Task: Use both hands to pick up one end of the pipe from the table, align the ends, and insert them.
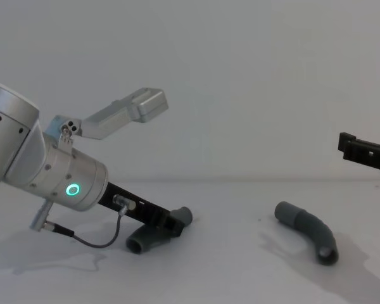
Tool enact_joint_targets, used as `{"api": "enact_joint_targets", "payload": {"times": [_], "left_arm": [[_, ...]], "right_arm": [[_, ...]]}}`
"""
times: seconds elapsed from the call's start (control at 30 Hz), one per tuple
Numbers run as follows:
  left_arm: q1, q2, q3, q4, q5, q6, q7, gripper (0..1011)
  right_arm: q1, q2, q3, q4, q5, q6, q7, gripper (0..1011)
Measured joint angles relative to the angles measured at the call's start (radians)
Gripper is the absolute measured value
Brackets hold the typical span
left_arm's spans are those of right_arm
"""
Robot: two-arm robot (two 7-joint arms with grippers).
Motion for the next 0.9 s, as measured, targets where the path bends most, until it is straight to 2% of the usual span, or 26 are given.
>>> {"api": "enact_joint_targets", "payload": {"times": [0.9], "left_arm": [[-0.001,-0.001,0.000,0.001,0.000,0.000,-0.001,351]], "right_arm": [[0.000,0.000,0.000,0.000,0.000,0.000,0.003,1000]]}}
